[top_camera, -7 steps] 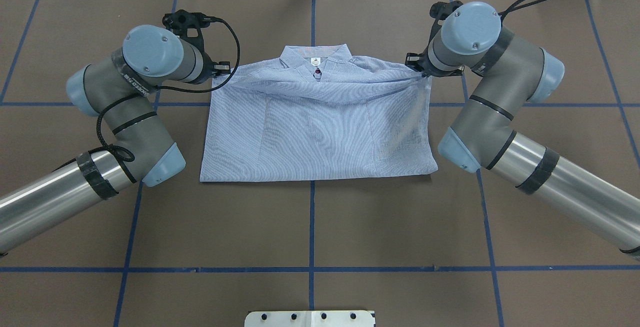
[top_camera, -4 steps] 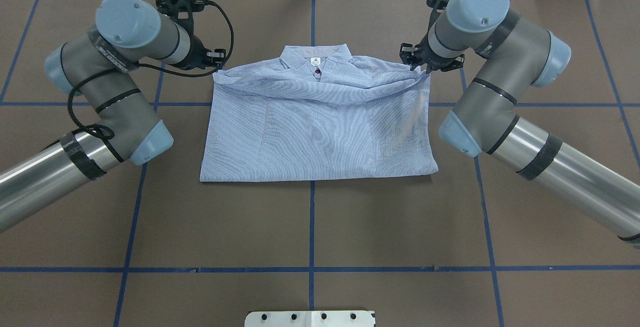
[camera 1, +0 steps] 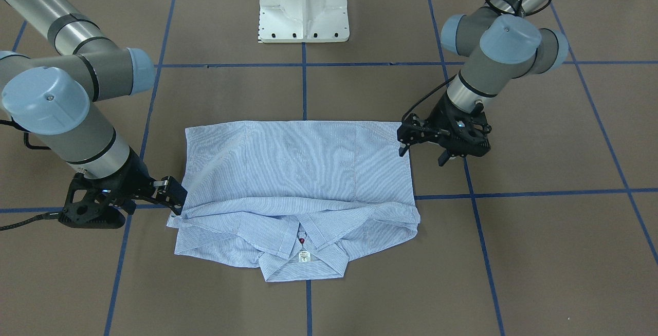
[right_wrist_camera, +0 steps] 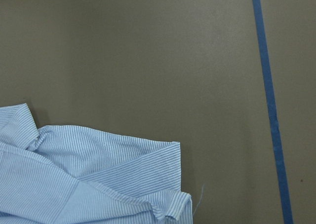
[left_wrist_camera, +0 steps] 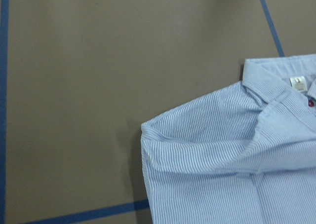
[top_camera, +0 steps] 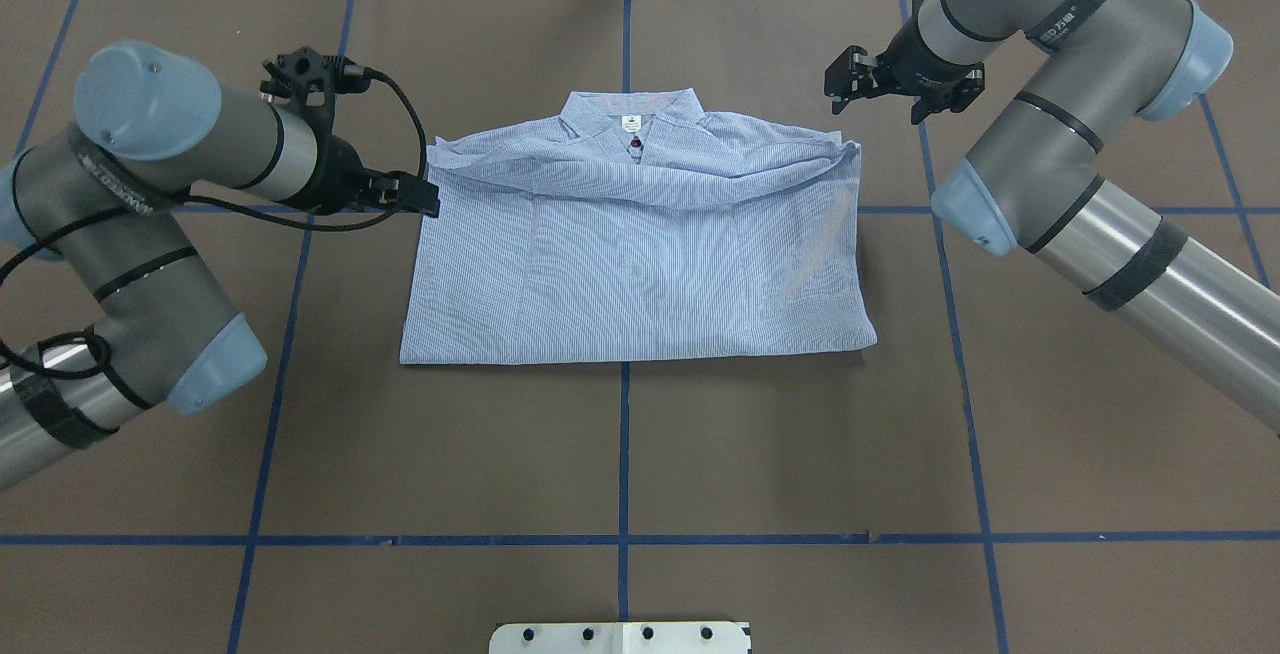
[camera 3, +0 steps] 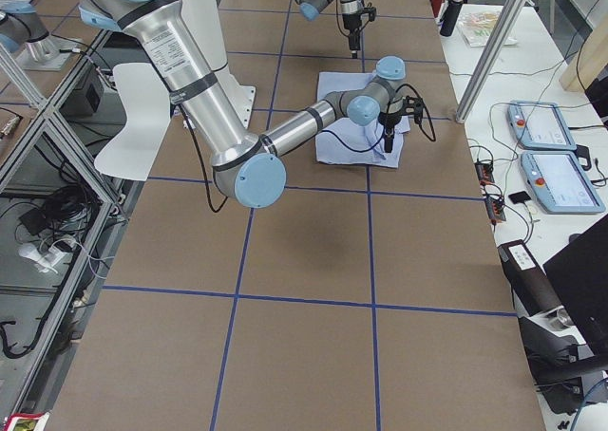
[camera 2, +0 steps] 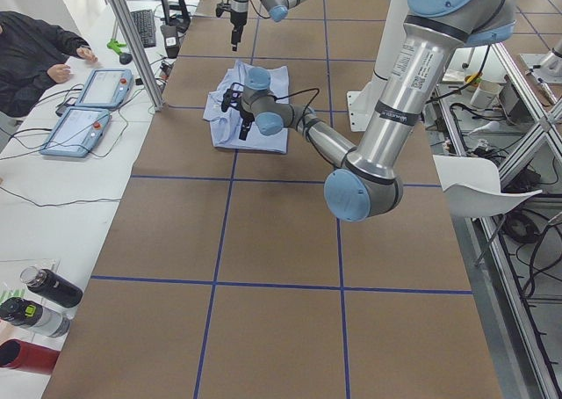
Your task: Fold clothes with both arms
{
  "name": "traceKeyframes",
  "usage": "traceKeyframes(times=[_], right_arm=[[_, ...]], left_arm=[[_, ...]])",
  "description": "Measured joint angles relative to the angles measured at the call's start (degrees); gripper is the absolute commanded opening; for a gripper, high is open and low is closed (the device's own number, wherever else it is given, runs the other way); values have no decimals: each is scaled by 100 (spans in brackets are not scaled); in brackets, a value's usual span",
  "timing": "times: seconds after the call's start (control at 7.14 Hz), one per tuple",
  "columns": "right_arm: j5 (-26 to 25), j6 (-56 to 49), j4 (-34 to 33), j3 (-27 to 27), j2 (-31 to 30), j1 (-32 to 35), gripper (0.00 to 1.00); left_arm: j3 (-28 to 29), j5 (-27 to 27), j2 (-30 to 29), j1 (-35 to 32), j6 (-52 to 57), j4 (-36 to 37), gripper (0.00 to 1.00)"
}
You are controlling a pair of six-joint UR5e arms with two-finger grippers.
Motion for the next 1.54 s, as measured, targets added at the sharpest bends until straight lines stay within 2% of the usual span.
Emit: traceKeyframes(times=[0.28,0.42,0.56,1.26,1.4,1.54], right_arm=[[-18,-36,33,15,-63,8,100],[-29,-42,38,22,-76,10,100],[-36,-45,39,30,-80,10,100],[-41,-47,48,48,-95,3,100],[-39,-46,49,51,-105,2,100],[-36,-47,49,52,-118,2,100]], left_arm=[[-102,427,373,649,-375,-303,97],[-86,576,442,798,-452,-373,75],[-70,639,467,861,-482,-395,71],[-40,682,483,1078,-525,-369,70],[-40,682,484,1094,-530,-362,67],[-39,682,486,1102,-532,-358,60]])
